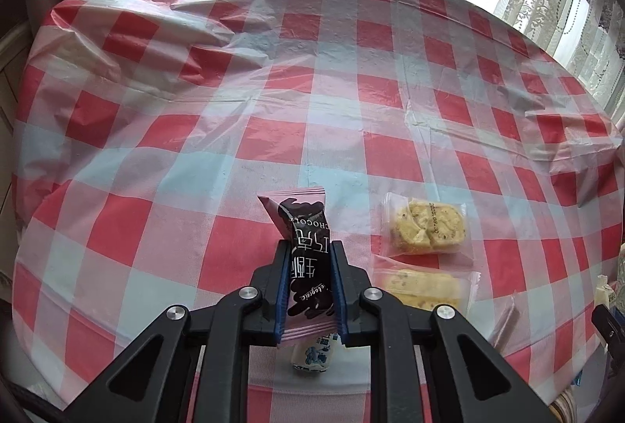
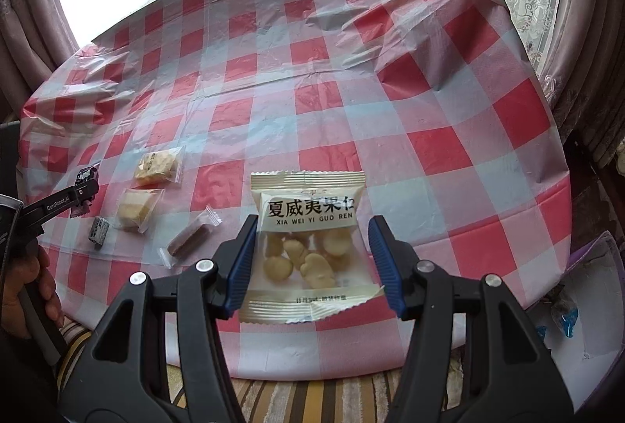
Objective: Organize snacks
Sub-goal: 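Carry both packets over the white box and open both tools to drop them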
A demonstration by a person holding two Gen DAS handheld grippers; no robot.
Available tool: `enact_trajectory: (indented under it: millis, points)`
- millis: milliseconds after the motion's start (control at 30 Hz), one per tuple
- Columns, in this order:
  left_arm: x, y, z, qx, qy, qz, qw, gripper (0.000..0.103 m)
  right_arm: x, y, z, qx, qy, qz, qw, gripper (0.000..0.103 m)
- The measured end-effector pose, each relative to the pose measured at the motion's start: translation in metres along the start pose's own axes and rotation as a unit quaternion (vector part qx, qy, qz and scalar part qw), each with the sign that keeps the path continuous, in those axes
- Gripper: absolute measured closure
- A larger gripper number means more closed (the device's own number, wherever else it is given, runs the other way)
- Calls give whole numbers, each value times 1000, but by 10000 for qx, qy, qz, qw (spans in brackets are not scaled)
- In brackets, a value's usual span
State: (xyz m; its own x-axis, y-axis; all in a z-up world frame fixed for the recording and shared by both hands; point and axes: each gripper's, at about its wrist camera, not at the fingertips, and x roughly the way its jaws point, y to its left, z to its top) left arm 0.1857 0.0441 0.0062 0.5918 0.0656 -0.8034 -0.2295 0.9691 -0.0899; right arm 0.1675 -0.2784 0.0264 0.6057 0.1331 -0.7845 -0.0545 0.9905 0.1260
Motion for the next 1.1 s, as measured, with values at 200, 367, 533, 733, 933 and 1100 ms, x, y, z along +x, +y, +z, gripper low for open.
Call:
enact_trajectory:
  millis: [200,367,533,733,933,1100]
  points:
    - [-28,-24,-9,48,-201,-292,9994,83,-14,-16,-6,77,-77,-51,9999,43]
    - [-51,-55,-25,232,-221,-669,9972,83,-27,-30,-13,139,-125,-98,9998,43]
    - [-70,-94,-43,493,-177,-1085,9927,83,-42,-49,-20,222,-181,-146,9995,43]
    - [-87,-139,-64,843,-64,-1501,9851,83,-59,-81,-30,439,-221,-242,9985,43]
    - [-102,-182,-86,1171,142,-1932,9740,83,-77,-117,-44,603,-224,-422,9970,43]
    - [-112,-222,-111,1547,394,-2283,9604,83,-91,-153,-59,823,-230,-669,9941,43]
